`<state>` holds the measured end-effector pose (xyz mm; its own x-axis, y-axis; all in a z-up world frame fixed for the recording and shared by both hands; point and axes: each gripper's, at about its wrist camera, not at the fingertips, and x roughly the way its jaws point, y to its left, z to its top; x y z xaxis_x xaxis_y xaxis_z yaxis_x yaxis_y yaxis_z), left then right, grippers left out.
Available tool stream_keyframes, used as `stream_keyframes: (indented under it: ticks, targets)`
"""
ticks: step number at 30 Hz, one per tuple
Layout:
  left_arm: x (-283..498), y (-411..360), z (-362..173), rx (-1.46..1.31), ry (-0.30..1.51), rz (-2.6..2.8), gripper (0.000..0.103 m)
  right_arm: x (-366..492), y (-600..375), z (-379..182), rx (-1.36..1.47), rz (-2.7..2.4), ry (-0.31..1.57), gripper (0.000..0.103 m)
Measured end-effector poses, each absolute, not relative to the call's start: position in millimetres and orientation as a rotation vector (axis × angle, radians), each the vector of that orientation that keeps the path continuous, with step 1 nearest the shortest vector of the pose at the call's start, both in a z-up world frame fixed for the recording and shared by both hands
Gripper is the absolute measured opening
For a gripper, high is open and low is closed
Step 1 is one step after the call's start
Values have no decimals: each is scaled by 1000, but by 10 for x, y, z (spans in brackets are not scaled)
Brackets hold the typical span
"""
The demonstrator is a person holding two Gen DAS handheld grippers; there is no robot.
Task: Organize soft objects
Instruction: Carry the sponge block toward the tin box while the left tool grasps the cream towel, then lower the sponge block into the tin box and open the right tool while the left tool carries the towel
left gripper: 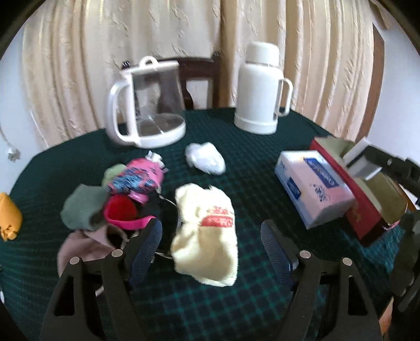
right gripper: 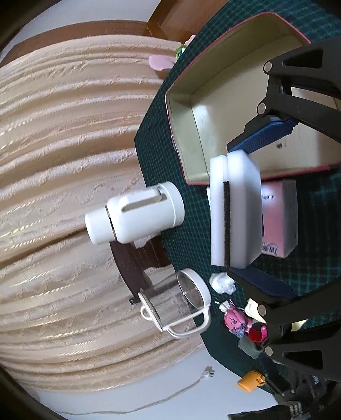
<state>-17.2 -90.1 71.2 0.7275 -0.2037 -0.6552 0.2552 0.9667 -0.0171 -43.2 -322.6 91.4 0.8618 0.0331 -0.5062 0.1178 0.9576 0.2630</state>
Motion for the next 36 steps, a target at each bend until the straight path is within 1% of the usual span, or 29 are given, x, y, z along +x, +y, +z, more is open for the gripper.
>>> stream_keyframes:
  ticks: [7,12,13,14,15,16,17,19,22,29,36]
  targets:
    - [74,-1010,400,80,827,-254,78,-384,-3344,983,271,-85,524,88]
    - [134,-1075,305,112,848,-241,78,-266,-3400,1026,271,-88,535,88]
    - [149,-1079,296,114,851,-240,77,-236,-3410,1025,270,-92,541,88]
    - [170,-1089,272,118,859,-237,74,-206,-3420,1019,269,-98,548,88]
    - [191,-1097,248,120,869,-237,63,-188,-3429,1015,272,-102,554,88]
    - [202,-1100,230,123,875,-235,58,-163,-3445,1002,278,-104,566,88]
    - [216,-1103,209,127,878,-228,57,-154,-3457,994,283,-103,572,88]
    - [245,-1108,179,143,879,-219,46,-150,-3476,979,289,-108,579,88]
    - [246,-1077,215,118,866,-239,39,-148,-3511,969,293,-125,578,90]
    - [201,-1041,418,53,817,-300,38,-150,-3606,922,298,-185,589,91]
    - [124,-1131,762,30,732,-361,38,-221,-3757,836,331,-222,611,91]
